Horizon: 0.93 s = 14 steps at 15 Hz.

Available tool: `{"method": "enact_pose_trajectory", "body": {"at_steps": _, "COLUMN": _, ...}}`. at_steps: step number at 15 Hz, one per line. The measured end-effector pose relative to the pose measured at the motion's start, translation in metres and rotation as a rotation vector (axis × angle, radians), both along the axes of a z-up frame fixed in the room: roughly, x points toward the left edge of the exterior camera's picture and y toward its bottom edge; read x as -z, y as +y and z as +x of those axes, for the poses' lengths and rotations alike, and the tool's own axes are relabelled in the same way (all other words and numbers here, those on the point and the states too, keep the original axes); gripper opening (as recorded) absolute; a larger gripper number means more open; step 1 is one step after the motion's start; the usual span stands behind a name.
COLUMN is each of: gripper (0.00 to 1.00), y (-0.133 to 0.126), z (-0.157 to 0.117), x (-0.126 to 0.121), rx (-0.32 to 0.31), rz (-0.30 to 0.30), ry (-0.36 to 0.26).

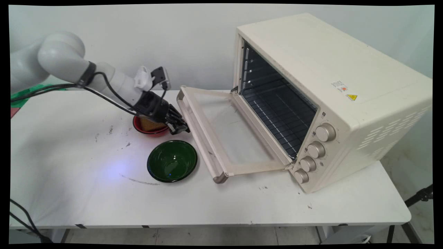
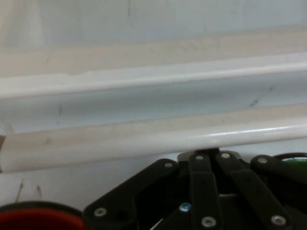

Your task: Close the oven

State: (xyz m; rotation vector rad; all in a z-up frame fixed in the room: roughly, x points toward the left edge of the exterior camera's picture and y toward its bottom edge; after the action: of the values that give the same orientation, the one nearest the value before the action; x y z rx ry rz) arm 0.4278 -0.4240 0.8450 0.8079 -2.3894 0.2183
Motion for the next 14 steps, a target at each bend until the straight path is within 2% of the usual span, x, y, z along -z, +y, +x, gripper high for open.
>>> {"method": "enact_pose_trajectory", "body": {"at_steps": 4, "gripper": 0.00, "y": -0.009, "z": -0.008, "x": 0.010, "rx": 0.008, "rz": -0.013, "ry": 0.014}}
{"method": "enact_pose_trajectory", "body": {"at_steps": 7, "gripper": 0.00, "y": -0.018, "z": -0.015, "x": 0.006, "rx": 0.015, "rz": -0.039, "ry": 0.045}}
{"method": "enact_pose_trajectory", "body": {"at_steps": 10, "gripper": 0.00, "y": -0.027, "z": -0.020, "x": -0.011, "rx": 0.015, "rz": -0.076, "ry": 0.093}}
{"method": "enact_pose_trajectory", "body": {"at_steps": 14, "gripper": 0.00, "y": -0.037, "z": -0.024, "x": -0.054, "rx": 0.007, "rz": -0.143, "ry": 0.174}}
